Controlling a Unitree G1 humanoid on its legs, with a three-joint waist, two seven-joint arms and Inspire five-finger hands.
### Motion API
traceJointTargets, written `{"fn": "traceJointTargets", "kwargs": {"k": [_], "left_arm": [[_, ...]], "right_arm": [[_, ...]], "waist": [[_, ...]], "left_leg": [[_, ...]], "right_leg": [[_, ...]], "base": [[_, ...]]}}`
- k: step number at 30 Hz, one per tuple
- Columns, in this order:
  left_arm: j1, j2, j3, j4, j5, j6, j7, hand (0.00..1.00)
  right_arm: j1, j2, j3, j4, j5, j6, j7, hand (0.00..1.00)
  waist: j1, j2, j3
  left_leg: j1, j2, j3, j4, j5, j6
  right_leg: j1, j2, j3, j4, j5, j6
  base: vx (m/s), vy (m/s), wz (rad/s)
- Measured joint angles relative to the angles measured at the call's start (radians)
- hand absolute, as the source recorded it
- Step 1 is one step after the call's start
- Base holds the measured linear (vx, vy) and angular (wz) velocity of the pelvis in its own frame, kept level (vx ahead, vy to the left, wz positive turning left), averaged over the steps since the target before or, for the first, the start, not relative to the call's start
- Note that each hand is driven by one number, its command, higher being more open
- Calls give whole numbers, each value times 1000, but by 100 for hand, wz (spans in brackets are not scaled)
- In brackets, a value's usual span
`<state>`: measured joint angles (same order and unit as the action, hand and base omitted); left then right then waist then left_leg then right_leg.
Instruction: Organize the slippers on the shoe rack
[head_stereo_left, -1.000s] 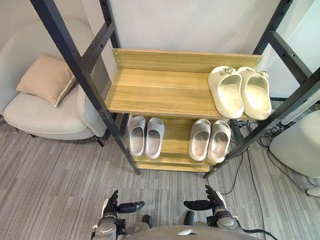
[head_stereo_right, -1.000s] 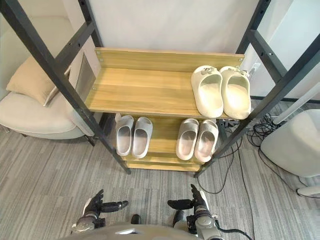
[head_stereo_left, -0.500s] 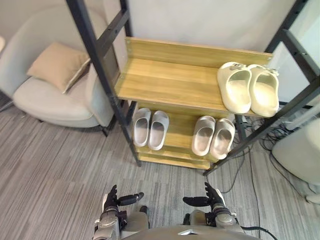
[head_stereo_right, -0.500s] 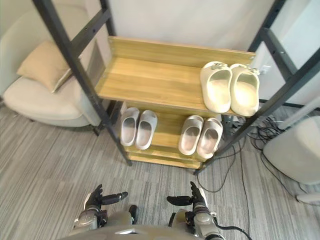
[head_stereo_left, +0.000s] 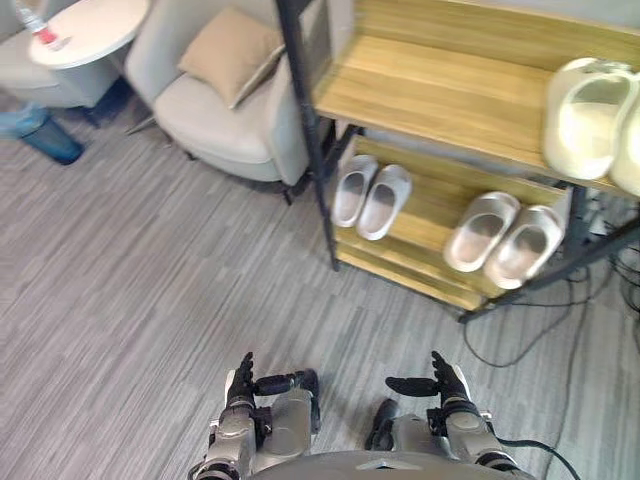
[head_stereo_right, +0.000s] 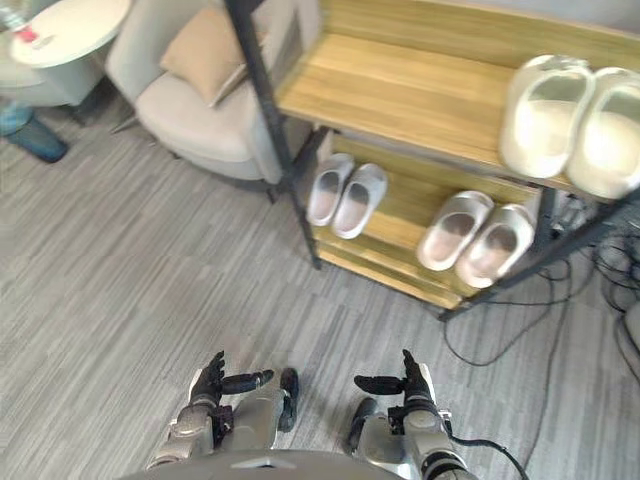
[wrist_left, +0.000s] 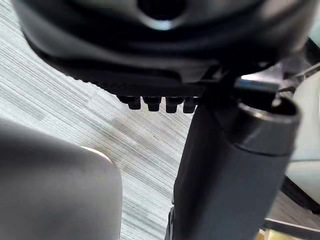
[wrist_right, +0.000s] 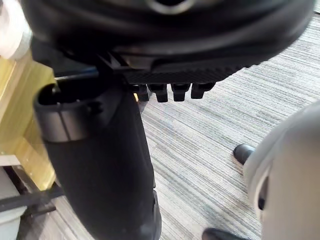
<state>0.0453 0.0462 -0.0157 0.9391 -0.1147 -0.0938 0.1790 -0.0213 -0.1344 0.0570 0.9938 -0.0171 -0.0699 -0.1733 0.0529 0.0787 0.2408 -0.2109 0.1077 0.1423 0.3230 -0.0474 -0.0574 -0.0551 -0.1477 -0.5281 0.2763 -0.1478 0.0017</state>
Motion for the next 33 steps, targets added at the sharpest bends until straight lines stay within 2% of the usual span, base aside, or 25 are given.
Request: {"fn": "traceJointTargets", "kwargs": {"k": [1,2,3,4,5,6,7,9,12,13,15,16,17,18,19,20,21,23,25,27,28,29,31,32,33], "left_arm": [[0,8,-6,-1,11,2,0,100],[-3,20,-24,0,31,7,-1,100],[-14,39,-38,14,40,13,-6,100],[-20,38,-39,26,49,19,-7,100],[-19,25,-39,44,50,22,-5,100],[-16,27,-37,47,59,24,-9,100],[-13,30,-37,49,59,24,-6,100],[-11,33,-38,59,61,28,-6,100],[-12,38,-35,65,61,29,-6,100],[-12,43,-25,68,61,29,-11,100],[-9,50,-5,68,65,29,-12,100],[-9,63,-8,68,69,29,-15,100],[-9,66,-8,70,76,29,-15,100],[-11,65,-7,71,78,29,-13,100],[-11,66,-6,71,79,29,-12,100],[-13,66,7,68,76,30,-6,100],[-12,65,16,69,77,30,-5,100],[-12,59,24,76,76,30,-6,100],[-12,57,24,82,76,29,-7,100],[-9,46,36,89,78,29,-7,100],[-7,42,37,89,79,29,-7,100],[-1,40,37,88,83,28,-9,100],[0,29,39,87,86,25,-8,100],[1,20,40,86,86,24,-10,100],[-3,17,47,85,85,24,-11,100]], "right_arm": [[-4,12,-2,0,0,4,3,100],[-1,28,-2,-1,-1,3,16,100],[4,52,-6,-2,-1,-3,19,100],[5,56,-13,-5,-1,-3,19,100],[10,56,-27,-12,-1,-1,20,100],[13,68,-39,-14,-1,4,20,100],[15,77,-36,-19,-1,3,22,100],[17,99,-36,-16,-3,3,29,100],[17,110,-34,-8,-4,8,40,100],[16,112,-31,-5,-4,12,41,100],[19,116,-15,3,-4,16,42,100],[32,123,-17,2,-4,16,44,100],[34,124,-21,1,-4,17,47,100],[31,118,-26,1,-5,17,50,100],[31,117,-26,0,-5,16,51,100],[32,112,-14,0,-5,14,55,100],[28,111,6,0,-5,12,56,100],[18,109,23,0,-5,12,58,100],[14,106,36,-1,-5,3,59,100],[15,108,45,-20,-4,-13,61,100],[15,108,44,-20,-4,-18,62,100],[17,107,44,-20,-3,-18,65,100],[14,101,38,-19,-3,-16,65,100],[12,98,19,-17,-2,-15,65,100],[11,98,2,-14,-1,-7,65,100]], "waist": [[-4,-9,-3],[-12,-28,-15],[-12,-45,-19],[-13,-44,-18],[-24,-29,-21],[-24,-41,-19],[-23,-43,-25],[-26,-52,-40],[-23,-60,-44],[-21,-74,-44],[-16,-101,-51],[-8,-126,-64],[-9,-137,-66],[-12,-129,-63],[-14,-123,-60],[-12,-111,-56],[-6,-108,-56],[-8,-108,-54],[-10,-108,-54],[-20,-109,-53],[-28,-110,-52],[-37,-111,-59],[-34,-85,-69],[-36,-68,-74],[-37,-62,-69]], "left_leg": [[1,-12,12,-22,14,16],[24,-43,-22,-118,62,14],[64,-35,55,-135,19,38],[87,-19,102,-106,-9,35],[146,-14,111,-161,-34,12],[174,-44,97,-215,1,16],[191,-61,90,-258,21,36],[207,-100,58,-337,57,51],[208,-132,39,-343,47,69],[211,-158,38,-323,29,96],[211,-188,20,-284,4,118],[206,-220,-25,-254,-15,139],[215,-235,-69,-241,-28,163],[221,-229,-114,-218,-38,182],[220,-222,-130,-210,-43,181],[224,-191,-189,-186,-63,178],[235,-176,-234,-184,-71,176],[266,-169,-296,-179,-89,163],[295,-170,-333,-179,-108,154],[323,-180,-424,-163,-154,139],[327,-184,-454,-151,-172,134],[330,-186,-514,-131,-201,123],[307,-160,-544,-104,-219,101],[263,-145,-530,-46,-231,47],[215,-131,-480,40,-244,-39]], "right_leg": [[3,2,-9,-10,0,4],[21,4,-24,-75,21,12],[46,-20,-72,-119,65,24],[57,-26,-87,-113,68,29],[82,-27,-119,-115,75,41],[101,-44,-127,-131,92,61],[107,-47,-132,-143,99,68],[108,-67,-158,-150,115,80],[107,-108,-177,-110,102,100],[108,-158,-184,-42,59,116],[109,-214,-186,39,16,138],[108,-252,-174,104,-8,133],[92,-284,-133,199,-7,111],[51,-280,-41,291,-15,68],[43,-262,-12,299,-34,70],[12,-178,63,300,-90,55],[-30,-121,100,292,-104,46],[-106,-46,175,225,-99,54],[-144,-5,242,157,-82,70],[-189,51,382,63,-24,80],[-192,58,410,60,8,77],[-179,71,429,77,66,43],[-171,77,363,85,29,10],[-158,77,305,72,12,-4],[-123,80,257,43,6,-16]], "base": [[-115,110,87],[-113,163,101],[-53,115,93],[11,189,82],[-31,169,65],[-47,204,58],[-83,151,36],[-37,176,46],[3,186,35],[45,195,41],[64,137,47],[108,67,72],[189,111,109],[204,39,95],[204,22,116],[197,-44,114],[149,-48,119],[236,-90,94],[292,-150,79],[323,-238,120],[322,-280,148],[357,-297,129],[371,-274,114],[370,-216,125],[436,-254,137]]}}
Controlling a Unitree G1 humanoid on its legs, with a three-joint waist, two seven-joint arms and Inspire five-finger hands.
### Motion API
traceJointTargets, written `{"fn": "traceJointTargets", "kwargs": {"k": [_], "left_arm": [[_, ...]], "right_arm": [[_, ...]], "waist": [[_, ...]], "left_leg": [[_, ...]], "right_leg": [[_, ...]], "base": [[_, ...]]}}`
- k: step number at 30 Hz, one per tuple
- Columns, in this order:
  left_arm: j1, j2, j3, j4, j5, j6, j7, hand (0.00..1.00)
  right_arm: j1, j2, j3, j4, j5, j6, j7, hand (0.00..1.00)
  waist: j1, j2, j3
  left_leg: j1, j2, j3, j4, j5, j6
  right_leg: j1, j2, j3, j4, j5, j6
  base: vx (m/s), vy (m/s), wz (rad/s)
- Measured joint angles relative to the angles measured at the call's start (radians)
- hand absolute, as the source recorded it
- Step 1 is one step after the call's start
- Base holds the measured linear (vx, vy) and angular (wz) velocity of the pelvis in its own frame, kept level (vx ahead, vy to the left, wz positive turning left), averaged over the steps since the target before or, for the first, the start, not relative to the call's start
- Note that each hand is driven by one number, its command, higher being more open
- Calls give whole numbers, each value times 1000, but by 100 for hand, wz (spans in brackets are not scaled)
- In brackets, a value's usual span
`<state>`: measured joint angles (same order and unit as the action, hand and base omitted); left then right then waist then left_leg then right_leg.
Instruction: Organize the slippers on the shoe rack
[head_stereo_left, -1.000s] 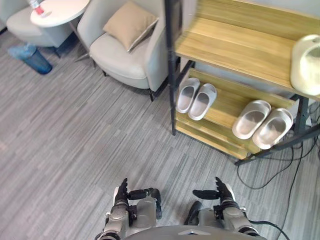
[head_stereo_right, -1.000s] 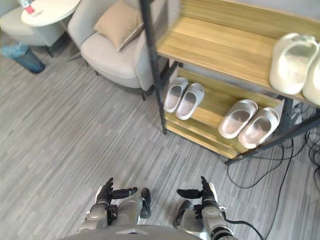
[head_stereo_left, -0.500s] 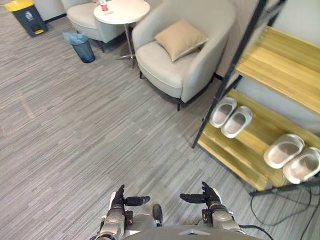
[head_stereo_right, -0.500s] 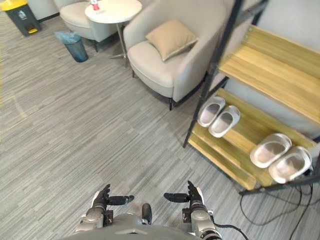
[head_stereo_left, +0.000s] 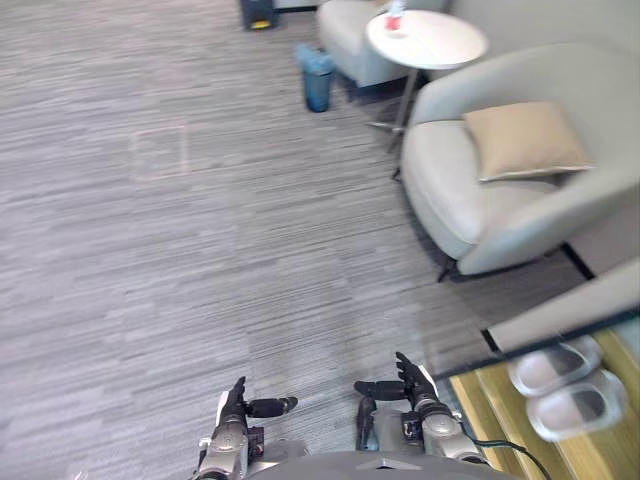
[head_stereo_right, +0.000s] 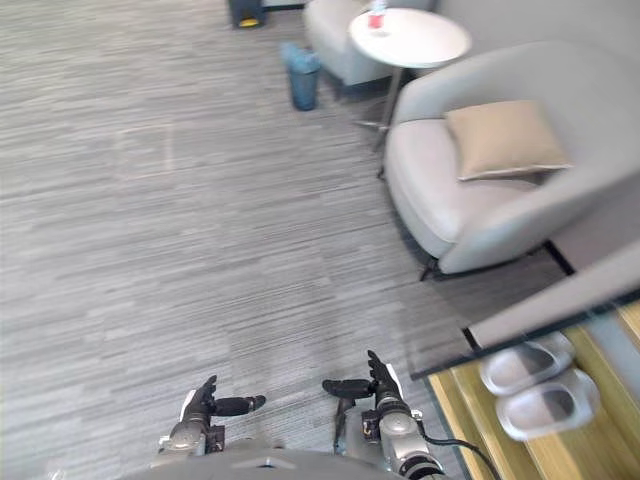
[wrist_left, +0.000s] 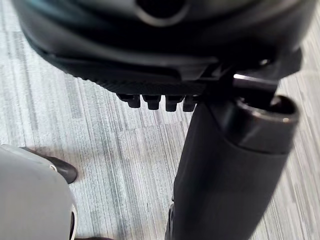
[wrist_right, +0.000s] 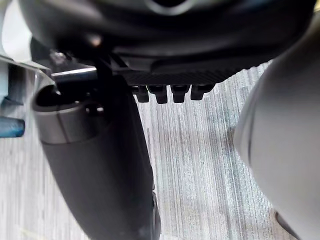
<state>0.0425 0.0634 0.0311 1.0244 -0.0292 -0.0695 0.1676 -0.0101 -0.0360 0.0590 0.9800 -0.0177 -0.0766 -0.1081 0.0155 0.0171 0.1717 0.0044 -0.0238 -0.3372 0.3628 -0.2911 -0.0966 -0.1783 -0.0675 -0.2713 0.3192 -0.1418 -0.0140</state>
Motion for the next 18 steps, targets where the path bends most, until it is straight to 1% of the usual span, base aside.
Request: {"fn": "traceJointTargets", "kwargs": {"k": [1,2,3,4,5,6,7,8,9,10,11,12,13,14,15,16,17,18], "left_arm": [[-2,0,20,-2,-1,0,0,100],[-1,-1,32,-7,-2,0,1,100],[-1,2,34,-22,-6,-1,9,100],[-1,6,33,-30,-6,-7,9,100],[-2,9,32,-45,-5,-12,9,100],[-3,9,31,-50,-5,-13,10,100],[-13,9,31,-53,-4,-15,10,100],[-26,13,30,-51,1,-14,10,100],[-30,15,28,-51,1,-14,10,100],[-29,19,19,-54,1,-15,12,100],[-21,17,11,-56,2,-15,15,100],[-17,35,12,-55,3,-16,19,100],[-17,39,12,-51,3,-16,23,100],[-19,39,17,-46,1,-15,24,100],[-18,39,17,-44,1,-15,24,100],[-18,38,19,-39,1,-15,23,100],[-17,38,19,-37,2,-15,22,100],[-15,37,8,-29,4,-11,20,100]], "right_arm": [[2,-1,0,2,1,6,-1,100],[2,-2,1,2,2,12,-2,100],[8,-2,2,5,2,13,-3,100],[4,-3,2,9,2,13,-6,100],[-2,-7,2,8,3,11,-8,100],[-6,-9,3,7,3,11,-8,100],[-20,-13,3,6,3,11,-11,100],[-23,-13,3,6,3,11,-12,100],[-22,-13,3,7,2,11,-11,100],[-7,-14,4,7,2,11,-11,100],[11,-17,5,13,2,13,-11,100],[13,0,11,15,1,23,-10,100],[8,6,11,14,0,23,-7,100],[2,11,11,15,-1,24,-5,100],[-2,16,11,15,-2,24,-3,100],[-11,26,11,15,-3,26,0,100],[-14,36,16,14,-3,27,1,100],[-14,40,30,13,-5,25,6,100]], "waist": [[2,-2,5],[3,-4,9],[6,-12,15],[10,-17,17],[10,-26,19],[10,-29,18],[10,-31,19],[9,-34,21],[7,-38,23],[5,-36,22],[10,-35,13],[16,-73,2],[15,-79,1],[15,-76,3],[16,-70,4],[24,-67,6],[29,-67,7],[20,-52,19]], "left_leg": [[-37,20,74,83,-3,-55],[-58,47,151,140,-10,-59],[-80,113,297,230,-22,-42],[-97,151,386,262,-34,-21],[-131,193,490,257,-47,1],[-143,203,515,245,-47,1],[-189,223,577,191,-43,5],[-225,237,651,142,-23,31],[-238,241,684,121,-7,44],[-253,245,767,63,74,83],[-255,238,786,37,149,99],[-245,186,773,22,135,109],[-243,169,765,15,129,114],[-243,156,750,22,112,127],[-237,152,738,32,95,132],[-214,147,729,37,72,136],[-173,131,710,24,51,138],[-114,121,675,1,34,139]], "right_leg": [[45,6,-25,-33,-3,-5],[85,14,-44,-63,-4,-6],[159,24,-86,-111,-7,-11],[197,25,-110,-138,-7,-12],[233,23,-141,-174,-7,-12],[237,22,-149,-181,-7,-12],[246,13,-187,-196,-8,-10],[262,-2,-227,-201,-8,-2],[271,-9,-247,-201,-8,1],[300,-20,-288,-195,-13,27],[329,-28,-304,-185,-36,70],[341,-71,-314,-179,-46,90],[340,-87,-323,-162,-40,100],[335,-106,-324,-116,-30,119],[329,-118,-321,-62,-25,126],[311,-150,-311,44,-17,138],[277,-194,-290,202,17,104],[224,-212,-221,388,9,61]], "base": [[283,-163,104],[272,-182,93],[232,-167,84],[315,-208,94],[299,-106,63],[240,-21,67],[246,43,71],[179,54,83],[259,98,101],[308,152,99],[334,155,110],[392,195,79],[423,235,66],[425,266,50],[479,340,49],[386,281,41],[444,295,60],[363,133,62]]}}
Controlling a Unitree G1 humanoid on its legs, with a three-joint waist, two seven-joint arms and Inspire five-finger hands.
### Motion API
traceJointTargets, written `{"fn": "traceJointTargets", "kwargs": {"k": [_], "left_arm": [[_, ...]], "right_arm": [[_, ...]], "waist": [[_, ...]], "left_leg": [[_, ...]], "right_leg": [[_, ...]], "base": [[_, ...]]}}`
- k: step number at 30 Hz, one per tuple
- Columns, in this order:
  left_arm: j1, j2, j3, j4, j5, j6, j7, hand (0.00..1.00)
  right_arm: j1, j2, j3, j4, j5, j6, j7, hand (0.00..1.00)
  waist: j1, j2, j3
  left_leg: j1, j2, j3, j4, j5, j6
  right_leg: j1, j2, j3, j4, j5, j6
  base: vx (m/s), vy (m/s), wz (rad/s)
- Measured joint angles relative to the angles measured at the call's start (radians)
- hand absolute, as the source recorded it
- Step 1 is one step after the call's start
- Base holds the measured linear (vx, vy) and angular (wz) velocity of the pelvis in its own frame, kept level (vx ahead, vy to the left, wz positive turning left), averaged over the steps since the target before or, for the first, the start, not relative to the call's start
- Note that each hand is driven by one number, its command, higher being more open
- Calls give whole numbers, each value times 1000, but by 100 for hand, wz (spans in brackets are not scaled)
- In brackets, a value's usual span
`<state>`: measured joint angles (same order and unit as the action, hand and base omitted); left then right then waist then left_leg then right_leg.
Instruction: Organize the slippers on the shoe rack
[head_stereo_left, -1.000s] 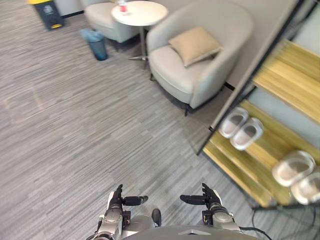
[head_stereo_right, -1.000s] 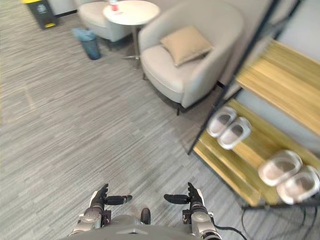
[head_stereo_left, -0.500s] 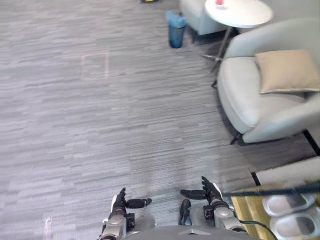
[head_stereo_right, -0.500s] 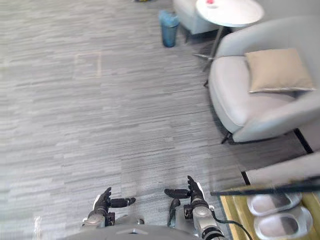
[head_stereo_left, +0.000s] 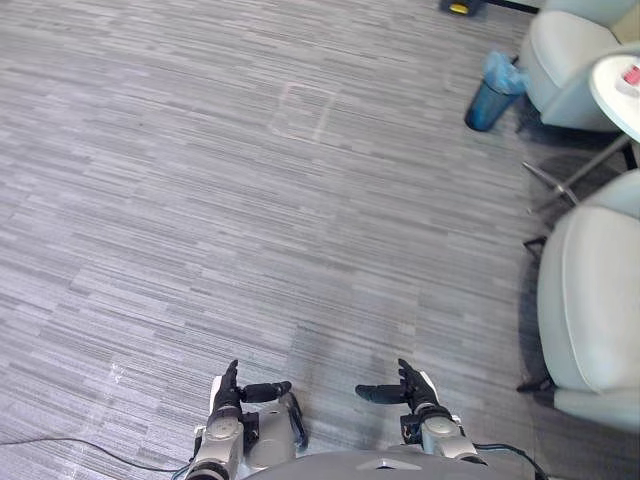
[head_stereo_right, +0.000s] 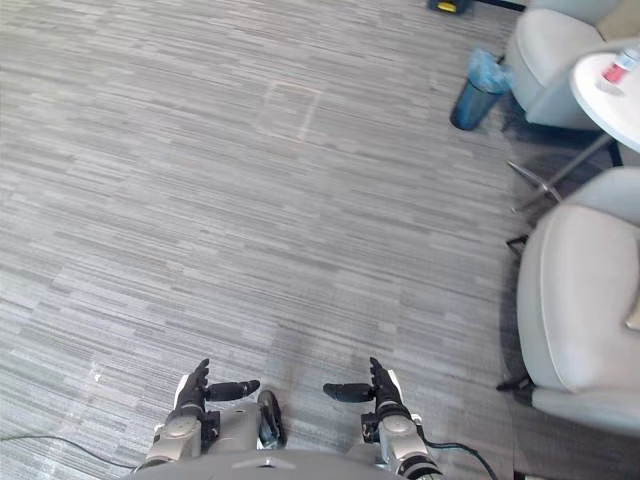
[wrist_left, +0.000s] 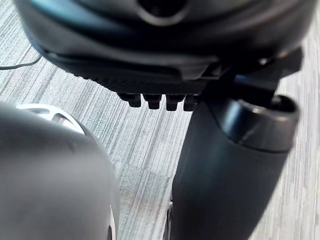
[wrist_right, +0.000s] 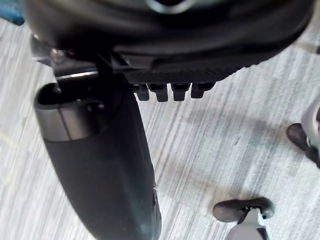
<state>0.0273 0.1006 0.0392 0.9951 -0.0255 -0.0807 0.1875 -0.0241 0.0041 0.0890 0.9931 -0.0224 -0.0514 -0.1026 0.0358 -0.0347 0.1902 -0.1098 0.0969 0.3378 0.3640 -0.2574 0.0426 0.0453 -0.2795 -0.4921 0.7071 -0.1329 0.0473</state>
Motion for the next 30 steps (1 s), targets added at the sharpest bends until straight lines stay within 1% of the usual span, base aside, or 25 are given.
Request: {"fn": "traceJointTargets", "kwargs": {"k": [1,2,3,4,6,7,8,9,10,11,12,13,14,15,16,17,19,20,22,23,24,25,26,28,30], "left_arm": [[-1,2,-8,4,1,2,-1,100],[1,9,-18,17,4,6,-2,100],[1,9,-18,23,7,8,-3,100],[3,8,-18,26,10,7,-3,100],[1,1,-18,38,16,10,-7,100],[1,-2,-18,39,17,12,-10,100],[1,-4,-19,40,18,13,-14,100],[4,-7,-18,41,18,14,-16,100],[3,-20,-17,47,20,14,-21,100],[-1,-21,-19,47,21,14,-25,100],[-2,-31,-21,47,31,14,-31,100],[-2,-34,-19,47,36,14,-31,100],[-2,-40,-1,47,36,15,-31,100],[-2,-42,15,43,36,15,-32,100],[10,-50,54,18,35,15,-30,100],[23,-58,90,-17,33,14,-27,100],[25,-58,105,-45,34,8,-23,100],[26,-52,102,-66,34,-11,-24,100],[23,-53,99,-84,35,-29,-23,100],[23,-52,97,-100,35,-33,-21,100],[21,-49,97,-116,31,-44,-18,100],[19,-39,89,-111,38,-45,-17,100],[17,-26,75,-107,38,-50,-16,100],[9,-26,96,-98,26,-30,-14,100],[17,-18,95,-83,29,-20,-5,100]], "right_arm": [[0,2,4,0,-4,-1,4,100],[-2,2,16,-5,-17,-2,13,100],[0,0,21,-29,-17,-3,14,100],[-1,-2,22,-43,-16,-6,14,100],[-4,-10,22,-53,-16,-14,13,100],[-4,-15,29,-72,-14,-27,12,100],[-3,-16,32,-81,-15,-34,12,100],[1,-16,33,-81,-17,-37,12,100],[-6,-27,31,-74,-17,-30,13,100],[-10,-27,31,-74,-17,-30,12,100],[-15,-31,28,-62,-17,-23,11,100],[-15,-33,24,-57,-18,-21,11,100],[-7,-30,12,-59,-17,-3,11,100],[1,-29,13,-63,-17,0,11,100],[10,-28,14,-68,-17,1,9,100],[19,-21,14,-70,-16,3,6,100],[26,-8,11,-71,-16,5,2,100],[26,-5,10,-78,-15,4,0,100],[21,-5,8,-78,-15,5,-11,100],[22,-5,6,-77,-15,5,-17,100],[25,-4,-5,-62,-15,5,-19,100],[28,3,-5,-59,-15,6,-19,100],[29,9,-5,-53,-15,6,-17,100],[28,11,-8,-44,-15,5,-16,100],[26,12,-9,-41,-15,5,-16,100]], "waist": [[-7,-2,2],[-17,4,7],[-27,12,12],[-38,17,15],[-46,23,21],[-51,21,25],[-59,11,33],[-68,9,32],[-53,32,20],[-46,36,23],[-51,45,24],[-55,49,23],[-62,57,23],[-62,57,24],[-57,60,27],[-43,60,27],[-29,45,30],[-12,29,36],[1,25,38],[10,19,43],[30,3,48],[24,-16,43],[15,-30,40],[18,-30,40],[15,-32,38]], "left_leg": [[25,-3,-15,-12,-2,2],[87,-7,-51,-57,-4,1],[145,-7,-80,-103,-5,0],[183,-8,-101,-135,-8,-6],[233,-9,-132,-173,-18,-21],[253,-10,-162,-189,-30,-38],[273,-14,-196,-195,-49,-58],[283,-12,-225,-196,-60,-68],[292,19,-261,-203,-65,-78],[292,16,-272,-197,-59,-86],[286,19,-306,-165,-49,-103],[276,22,-326,-127,-42,-115],[216,37,-348,61,-15,-163],[178,46,-347,164,6,-194],[101,86,-317,367,21,-216],[43,137,-248,518,6,-201],[-31,169,-174,582,-20,-165],[-121,166,-124,514,-54,-139],[-200,123,-136,337,-44,-131],[-233,87,-154,199,0,-113],[-226,33,-178,124,145,-78],[-212,16,-179,106,144,-73],[-211,4,-187,109,123,-59],[-197,13,-184,165,73,-35],[-101,18,-156,146,1,-38]], "right_leg": [[-20,13,34,47,-32,-1],[-70,67,97,110,-91,-4],[-133,116,123,116,-128,-29],[-191,141,121,84,-143,-42],[-289,169,122,-35,-143,-45],[-332,185,135,-173,-110,-22],[-352,197,168,-285,-13,-29],[-342,206,185,-292,47,-44],[-339,223,182,-252,-5,-80],[-345,220,183,-225,-29,-89],[-335,206,164,-190,-80,-95],[-317,205,152,-194,-98,-96],[-235,213,117,-252,-118,-96],[-196,220,108,-283,-120,-96],[-116,243,105,-346,-120,-96],[-43,264,106,-402,-120,-97],[42,270,105,-467,-120,-96],[103,264,112,-524,-119,-94],[139,250,113,-551,-119,-85],[160,233,115,-554,-126,-67],[200,215,135,-564,-135,-24],[206,198,137,-571,-128,-17],[202,190,159,-564,-80,4],[196,187,230,-478,-32,34],[120,156,289,-210,23,34]], "base": [[355,76,86],[350,14,84],[325,-3,93],[329,-12,69],[369,-55,62],[499,-139,89],[455,-162,95],[522,-189,93],[456,-172,60],[570,-213,53],[554,-240,39],[662,-275,67],[548,-235,58],[535,-225,59],[491,-199,24],[475,-174,11],[383,-87,-5],[507,-17,-12],[569,114,-15],[584,208,-22],[407,151,-6],[446,115,24],[450,146,41],[660,237,18],[580,177,-21]]}}
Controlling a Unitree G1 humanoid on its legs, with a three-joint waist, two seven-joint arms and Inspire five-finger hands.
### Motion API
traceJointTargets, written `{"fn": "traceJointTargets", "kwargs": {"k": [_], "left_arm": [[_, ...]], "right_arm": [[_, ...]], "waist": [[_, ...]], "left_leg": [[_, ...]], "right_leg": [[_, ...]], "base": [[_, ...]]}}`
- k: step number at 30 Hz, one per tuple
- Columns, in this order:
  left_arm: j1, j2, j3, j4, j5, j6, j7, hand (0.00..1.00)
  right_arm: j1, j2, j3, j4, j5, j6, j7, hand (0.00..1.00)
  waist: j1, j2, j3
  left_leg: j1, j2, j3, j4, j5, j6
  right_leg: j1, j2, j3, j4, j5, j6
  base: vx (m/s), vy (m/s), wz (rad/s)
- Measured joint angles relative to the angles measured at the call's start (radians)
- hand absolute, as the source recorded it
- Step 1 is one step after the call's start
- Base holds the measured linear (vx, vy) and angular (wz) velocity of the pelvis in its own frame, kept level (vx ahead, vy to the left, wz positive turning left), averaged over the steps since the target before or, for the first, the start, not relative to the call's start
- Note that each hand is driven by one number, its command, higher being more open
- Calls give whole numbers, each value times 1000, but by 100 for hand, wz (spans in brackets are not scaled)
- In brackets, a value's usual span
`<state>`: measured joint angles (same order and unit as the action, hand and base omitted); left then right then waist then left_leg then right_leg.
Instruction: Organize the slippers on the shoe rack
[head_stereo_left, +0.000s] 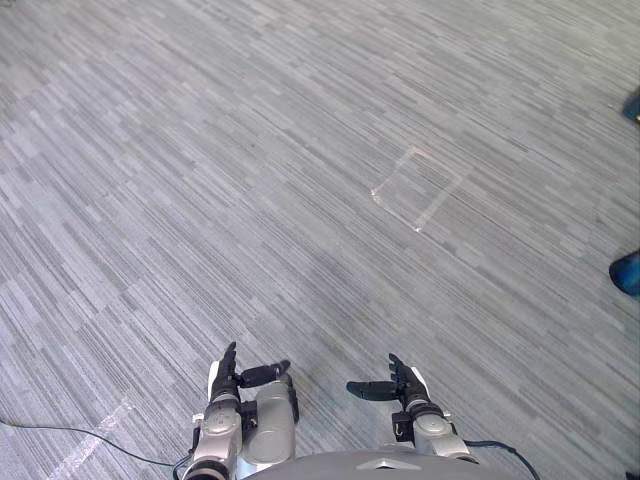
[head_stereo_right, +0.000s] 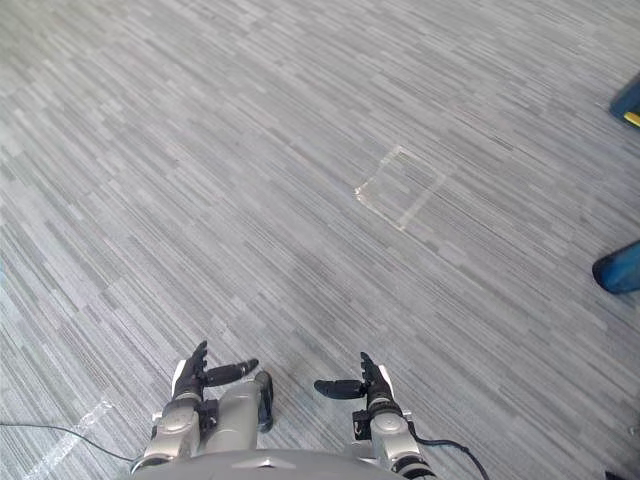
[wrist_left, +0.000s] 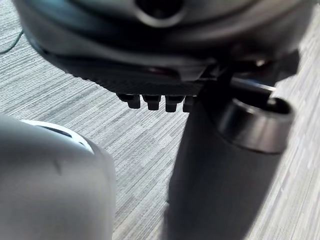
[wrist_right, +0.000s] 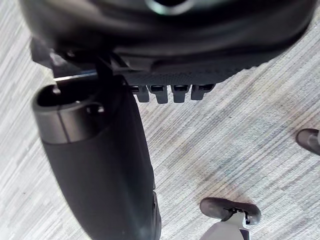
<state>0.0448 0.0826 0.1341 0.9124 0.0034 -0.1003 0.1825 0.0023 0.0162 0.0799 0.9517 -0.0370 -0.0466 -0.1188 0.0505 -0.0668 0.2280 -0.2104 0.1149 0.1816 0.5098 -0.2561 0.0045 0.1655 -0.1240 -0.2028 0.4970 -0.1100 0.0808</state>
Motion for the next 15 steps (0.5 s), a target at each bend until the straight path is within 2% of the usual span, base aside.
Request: {"fn": "traceJointTargets", "kwargs": {"k": [1,2,3,4,5,6,7,8,9,10,11,12,13,14,15], "left_arm": [[2,3,-6,16,7,5,4,100],[2,9,-12,29,11,14,8,100],[2,9,-12,30,11,14,8,100],[4,21,-13,54,18,21,13,100],[11,29,-13,66,37,26,19,100],[13,32,-12,75,44,27,20,100],[16,34,-12,81,48,33,21,100],[13,37,-11,91,49,38,20,100],[12,38,-10,95,49,43,16,100],[15,41,-8,94,49,44,12,100],[11,36,-5,107,59,46,9,100],[10,30,-3,114,70,43,6,100],[4,27,2,111,78,39,-1,100],[5,25,-1,110,82,39,-3,100],[6,17,-2,104,89,39,-3,100]], "right_arm": [[0,-1,-1,-2,0,-4,0,100],[2,-1,-1,-2,0,-7,2,100],[2,-1,-1,-2,0,-7,2,100],[0,-2,0,-7,0,-4,9,100],[-9,-6,2,-14,0,-9,10,100],[-12,-10,2,-27,0,-14,10,100],[-15,-12,4,-46,0,-29,10,100],[-17,-12,6,-59,0,-40,10,100],[-19,-14,12,-66,0,-43,11,100],[-19,-17,22,-64,0,-44,11,100],[-29,-33,28,-49,0,-45,18,100],[-43,-27,29,-39,0,-40,21,100],[-73,-22,21,-14,0,-35,22,100],[-72,-22,17,-7,0,-30,22,100],[-62,-23,6,-5,-1,-31,23,100]], "waist": [[-8,1,1],[-18,6,6],[-18,6,6],[-27,8,10],[-38,18,16],[-42,26,20],[-52,30,23],[-58,29,24],[-59,27,25],[-60,18,23],[-60,50,27],[-52,56,23],[-51,52,33],[-56,53,32],[-60,52,30]], "left_leg": [[76,-2,7,-50,-32,-6],[143,-2,23,-92,-47,1],[146,-2,23,-93,-47,1],[244,2,37,-164,-52,-6],[332,23,59,-226,-50,-9],[370,41,75,-249,-50,-10],[406,64,85,-262,-50,-10],[430,74,85,-271,-50,-10],[456,78,86,-282,-50,-11],[488,67,86,-287,-58,-27],[525,107,74,-280,-66,-50],[515,111,62,-268,-53,-54],[506,69,11,-309,-53,-52],[502,50,-5,-329,-33,-54],[501,43,2,-276,24,-78]], "right_leg": [[-82,-35,4,206,109,10],[-160,-62,6,377,72,3],[-164,-62,6,380,69,2],[-241,-63,-18,488,-35,-46],[-308,-45,-77,482,-107,-90],[-353,-26,-127,435,-140,-109],[-420,-4,-191,313,-156,-115],[-472,14,-226,170,-144,-110],[-494,36,-240,27,-98,-104],[-496,57,-239,-148,29,-122],[-455,104,-236,-197,163,-202],[-455,117,-220,-191,145,-208],[-461,107,-198,-155,96,-207],[-457,102,-192,-130,71,-203],[-434,89,-190,-78,17,-194]], "base": [[509,118,-33],[511,96,-25],[408,39,-31],[649,22,-33],[543,12,-41],[664,-51,-25],[567,-95,-8],[567,-95,3],[495,-123,10],[670,-173,9],[795,-198,-6],[651,-152,-24],[378,-80,-29],[317,-64,-18],[376,-82,8]]}}
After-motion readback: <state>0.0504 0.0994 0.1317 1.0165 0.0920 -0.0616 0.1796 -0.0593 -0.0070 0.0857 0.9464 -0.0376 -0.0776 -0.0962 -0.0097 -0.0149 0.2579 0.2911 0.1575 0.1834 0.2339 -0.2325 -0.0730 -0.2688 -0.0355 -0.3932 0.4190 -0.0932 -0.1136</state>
